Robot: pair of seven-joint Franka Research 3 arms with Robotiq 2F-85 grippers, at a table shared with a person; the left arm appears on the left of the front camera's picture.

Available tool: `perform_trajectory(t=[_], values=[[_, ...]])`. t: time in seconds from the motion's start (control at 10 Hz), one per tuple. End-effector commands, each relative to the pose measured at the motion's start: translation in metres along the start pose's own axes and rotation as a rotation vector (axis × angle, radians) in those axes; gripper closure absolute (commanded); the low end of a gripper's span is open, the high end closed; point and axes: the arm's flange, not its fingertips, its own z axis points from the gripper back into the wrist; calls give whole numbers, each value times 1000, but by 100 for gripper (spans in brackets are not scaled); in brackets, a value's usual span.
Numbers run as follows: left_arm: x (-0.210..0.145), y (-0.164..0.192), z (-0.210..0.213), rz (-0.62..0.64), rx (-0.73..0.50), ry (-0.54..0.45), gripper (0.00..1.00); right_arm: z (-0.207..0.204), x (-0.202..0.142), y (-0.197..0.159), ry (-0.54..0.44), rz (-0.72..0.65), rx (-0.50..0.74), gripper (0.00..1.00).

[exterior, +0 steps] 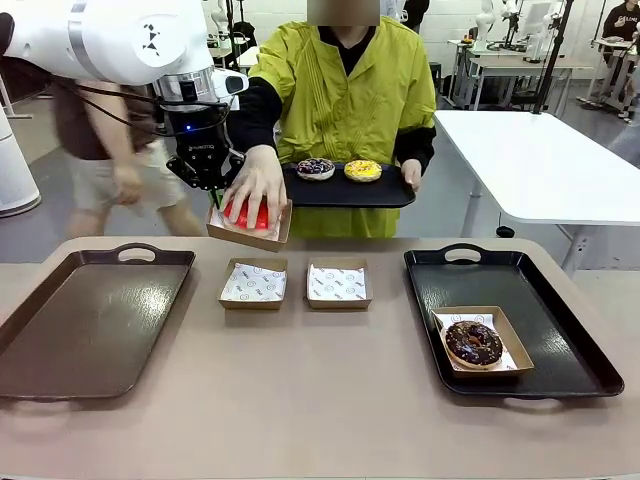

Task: Individually package the donuts and arrange them on the tray.
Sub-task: Place the picked Paper togo box on the Handle tray while simultaneously picking up another Paper togo box from the table with the other hand.

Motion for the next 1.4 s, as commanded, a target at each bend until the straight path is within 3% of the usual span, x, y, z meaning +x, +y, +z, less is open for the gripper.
perform_trajectory(t=[0.0, 1.0, 1.3], values=[[-6, 2, 1, 12, 2, -9, 100, 0, -1, -1, 1, -5, 12, 0], [0, 0, 0, 0, 0, 1, 99, 0, 0, 0, 0, 0, 0, 0], [-31, 39, 20, -22, -40, 19, 99, -31, 42, 50, 22, -17, -105, 0]])
